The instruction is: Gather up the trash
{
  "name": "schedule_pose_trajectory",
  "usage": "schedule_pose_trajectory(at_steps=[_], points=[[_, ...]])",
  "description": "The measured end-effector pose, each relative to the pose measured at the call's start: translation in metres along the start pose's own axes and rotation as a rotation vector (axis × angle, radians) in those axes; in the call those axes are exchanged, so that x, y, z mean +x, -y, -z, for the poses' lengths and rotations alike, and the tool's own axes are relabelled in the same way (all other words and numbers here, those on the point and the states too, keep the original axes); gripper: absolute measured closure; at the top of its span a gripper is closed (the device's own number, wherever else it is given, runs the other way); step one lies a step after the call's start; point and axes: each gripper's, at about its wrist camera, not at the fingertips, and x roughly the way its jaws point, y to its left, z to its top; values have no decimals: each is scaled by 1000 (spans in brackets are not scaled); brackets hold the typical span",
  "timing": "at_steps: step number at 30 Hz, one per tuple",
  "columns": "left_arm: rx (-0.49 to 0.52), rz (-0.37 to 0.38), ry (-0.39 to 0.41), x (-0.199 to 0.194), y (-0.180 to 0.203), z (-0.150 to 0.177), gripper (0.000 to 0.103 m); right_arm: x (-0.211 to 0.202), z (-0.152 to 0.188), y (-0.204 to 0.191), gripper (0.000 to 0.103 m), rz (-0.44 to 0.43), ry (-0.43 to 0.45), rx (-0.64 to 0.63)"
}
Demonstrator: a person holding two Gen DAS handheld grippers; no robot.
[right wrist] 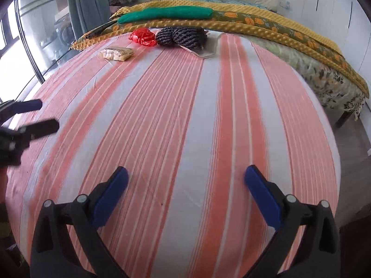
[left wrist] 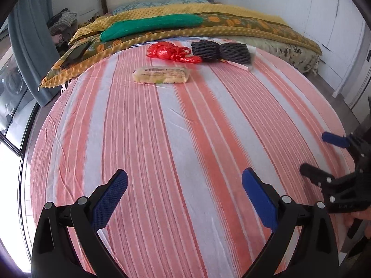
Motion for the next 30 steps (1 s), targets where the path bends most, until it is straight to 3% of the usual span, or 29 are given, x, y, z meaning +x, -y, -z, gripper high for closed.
schedule_pose_trajectory(at_steps=[3, 7, 12, 15, 18, 24, 30], points=[[-56, -2, 8, 14, -7, -29, 5, -3, 4, -3, 5, 2, 4, -9], [-186, -31, 39, 43, -19, -95, 6, -4, 6, -3, 5, 3, 4, -11], [-298, -138, 39, 93, -31, -154, 6, -3, 5, -3, 5, 1, 4, -10], [-319, -187, -13, 119, -37, -158, 6, -2, 4, -4, 5, 0, 5, -10], [-292, -209, -30, 119, -45, -143, 6, -1, 4, -4, 5, -1, 4, -9], [-202, -144, -15, 90, -73, -112, 6, -2, 4, -3, 5, 0, 5, -10], [-141, -57, -10, 96, -67, -120, 6, -2, 4, -3, 5, -1, 5, -10]])
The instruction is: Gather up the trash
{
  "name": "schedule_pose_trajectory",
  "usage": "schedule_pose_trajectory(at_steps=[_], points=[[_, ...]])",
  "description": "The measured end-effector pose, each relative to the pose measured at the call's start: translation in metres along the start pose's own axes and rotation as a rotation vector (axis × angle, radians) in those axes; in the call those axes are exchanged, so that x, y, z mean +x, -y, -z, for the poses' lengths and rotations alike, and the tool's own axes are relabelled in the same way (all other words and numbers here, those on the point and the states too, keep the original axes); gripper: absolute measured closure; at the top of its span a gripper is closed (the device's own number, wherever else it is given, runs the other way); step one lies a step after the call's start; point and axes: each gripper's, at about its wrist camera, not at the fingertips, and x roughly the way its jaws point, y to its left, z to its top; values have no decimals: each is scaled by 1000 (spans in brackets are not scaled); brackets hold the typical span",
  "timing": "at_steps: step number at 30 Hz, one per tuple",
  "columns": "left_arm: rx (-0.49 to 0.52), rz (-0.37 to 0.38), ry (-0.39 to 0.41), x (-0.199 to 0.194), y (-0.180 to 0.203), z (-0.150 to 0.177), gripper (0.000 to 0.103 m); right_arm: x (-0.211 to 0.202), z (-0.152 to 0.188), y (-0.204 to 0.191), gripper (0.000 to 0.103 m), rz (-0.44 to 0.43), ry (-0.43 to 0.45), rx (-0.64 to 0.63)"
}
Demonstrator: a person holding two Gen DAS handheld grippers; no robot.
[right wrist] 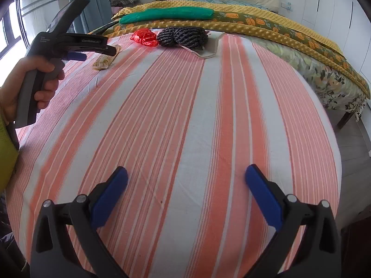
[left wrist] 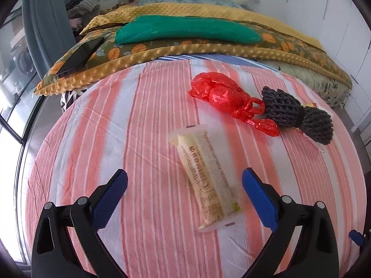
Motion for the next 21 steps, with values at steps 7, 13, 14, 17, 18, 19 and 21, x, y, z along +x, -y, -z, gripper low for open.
schedule_pose_trajectory(at_steps=[7, 13, 14, 17, 18, 19, 21], points=[[61, 10, 3, 2, 17, 8, 74, 0, 0, 0, 5, 1, 0, -1], [127, 121, 4, -38, 8, 45, 83, -1, 1, 0, 5, 4, 1, -2], [139, 143, -1, -43, 7, 53, 83, 0, 0, 0, 5, 4, 1, -3], [186, 211, -15, -59, 7, 81, 82, 0, 0, -1, 5, 4, 1, -3], [200, 224, -18, -62, 8, 88, 82, 0, 0, -1, 5, 5, 1, -3], [208, 227, -17, -63, 9, 94, 80, 0, 0, -1, 5, 5, 1, -3], [213, 225, -11, -63, 9, 103, 59, 0, 0, 0, 5, 4, 1, -3]])
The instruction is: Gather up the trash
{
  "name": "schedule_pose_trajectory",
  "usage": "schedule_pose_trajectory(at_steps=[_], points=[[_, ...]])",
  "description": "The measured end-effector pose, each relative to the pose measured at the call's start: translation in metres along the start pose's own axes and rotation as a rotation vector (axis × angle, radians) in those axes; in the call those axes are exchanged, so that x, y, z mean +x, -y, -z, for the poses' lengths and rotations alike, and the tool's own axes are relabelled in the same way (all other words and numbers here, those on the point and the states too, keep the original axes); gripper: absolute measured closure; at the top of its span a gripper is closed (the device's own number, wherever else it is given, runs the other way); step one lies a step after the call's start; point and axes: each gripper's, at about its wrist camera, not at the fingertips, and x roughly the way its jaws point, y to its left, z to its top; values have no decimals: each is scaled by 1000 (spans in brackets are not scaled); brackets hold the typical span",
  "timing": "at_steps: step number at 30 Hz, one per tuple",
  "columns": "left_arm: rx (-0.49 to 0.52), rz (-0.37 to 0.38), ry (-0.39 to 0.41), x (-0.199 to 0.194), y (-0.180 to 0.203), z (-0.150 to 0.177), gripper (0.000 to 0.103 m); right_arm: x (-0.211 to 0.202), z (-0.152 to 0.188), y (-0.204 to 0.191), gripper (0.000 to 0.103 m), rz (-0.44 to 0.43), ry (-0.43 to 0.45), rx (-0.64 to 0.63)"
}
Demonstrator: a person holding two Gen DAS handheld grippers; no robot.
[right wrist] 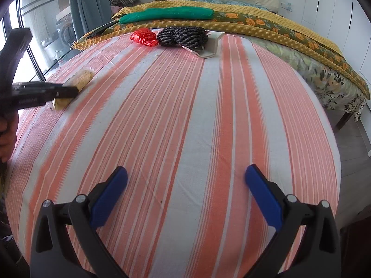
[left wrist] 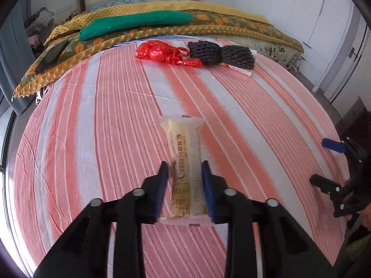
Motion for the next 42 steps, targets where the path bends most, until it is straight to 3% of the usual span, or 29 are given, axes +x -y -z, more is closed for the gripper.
schedule_pose_trajectory(at_steps=[2, 7, 11, 13, 16, 22, 23, 26, 32, 36, 42], points=[[5, -8, 22, 1, 0, 4, 33, 0, 0, 0, 5, 0, 0, 1], [51, -72, 30, 7, 5, 7, 17, 1, -18, 4, 5, -35, -8, -51], [47, -86, 20, 9, 4, 7, 10, 1, -84, 10, 5, -21, 67, -135], [39, -83, 16, 10, 2, 7, 8, 15, -121, 13, 5, -38, 50, -175], [40, -81, 12, 11, 2, 7, 6, 46, -171, 11, 26, -44, -15, -236], [37, -73, 12, 11, 1, 7, 6, 98, -217, -6, 29, 7, -105, -365], [37, -73, 12, 11, 1, 7, 6, 104, -219, -8, 43, 13, -124, -376], [37, -73, 12, 11, 1, 7, 6, 105, -219, -13, 66, 17, -153, -390], [36, -72, 12, 11, 1, 7, 6, 28, -216, -5, 67, -49, 16, -197], [36, -73, 12, 11, 1, 8, 6, -15, -162, 16, 67, -46, 20, -2], [35, -72, 12, 11, 1, 8, 6, -16, -56, 23, 67, 7, -27, 202]])
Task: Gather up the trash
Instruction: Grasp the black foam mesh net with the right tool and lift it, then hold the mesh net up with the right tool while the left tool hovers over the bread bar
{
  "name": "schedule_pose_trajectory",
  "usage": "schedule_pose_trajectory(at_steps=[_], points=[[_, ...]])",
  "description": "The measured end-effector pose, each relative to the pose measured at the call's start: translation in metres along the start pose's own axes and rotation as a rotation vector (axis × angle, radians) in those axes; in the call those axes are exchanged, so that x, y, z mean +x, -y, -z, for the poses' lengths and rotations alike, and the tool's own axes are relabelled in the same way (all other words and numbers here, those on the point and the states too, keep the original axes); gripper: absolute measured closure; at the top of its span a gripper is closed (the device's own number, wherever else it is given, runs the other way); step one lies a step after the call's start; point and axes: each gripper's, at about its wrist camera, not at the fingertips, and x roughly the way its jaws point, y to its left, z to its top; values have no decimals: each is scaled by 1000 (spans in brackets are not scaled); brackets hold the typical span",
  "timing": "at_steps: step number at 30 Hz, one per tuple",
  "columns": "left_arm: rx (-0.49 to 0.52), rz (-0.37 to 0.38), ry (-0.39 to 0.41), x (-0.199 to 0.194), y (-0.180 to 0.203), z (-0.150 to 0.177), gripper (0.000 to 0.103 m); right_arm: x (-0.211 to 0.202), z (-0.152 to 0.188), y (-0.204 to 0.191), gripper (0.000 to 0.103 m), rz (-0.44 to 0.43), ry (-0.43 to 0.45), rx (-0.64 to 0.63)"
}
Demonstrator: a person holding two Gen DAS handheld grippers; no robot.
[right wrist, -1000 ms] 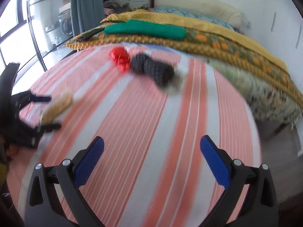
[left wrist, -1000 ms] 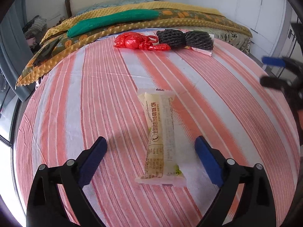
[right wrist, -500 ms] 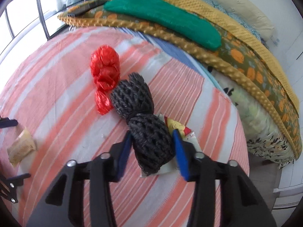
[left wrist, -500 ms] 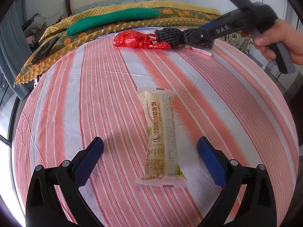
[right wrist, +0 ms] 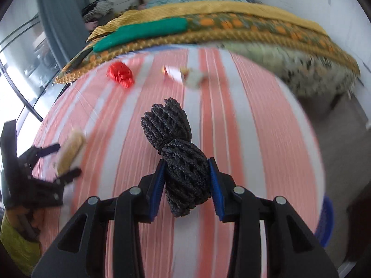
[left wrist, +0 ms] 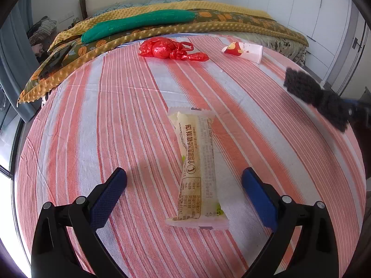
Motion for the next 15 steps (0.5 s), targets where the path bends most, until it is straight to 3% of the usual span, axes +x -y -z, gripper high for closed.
schedule_pose_trajectory(at_steps=[3, 5, 7, 15], points=[[0, 0, 0, 0, 0, 0, 6, 0, 36, -20, 59, -73, 15, 23], [0, 0, 0, 0, 0, 0, 6, -6, 47, -34, 32, -109, 41, 5], [0, 0, 0, 0, 0, 0, 6, -5, 55, -42, 18, -100, 45, -13], [0, 0, 0, 0, 0, 0, 6, 16, 65, -60, 13, -33, 19, -222]])
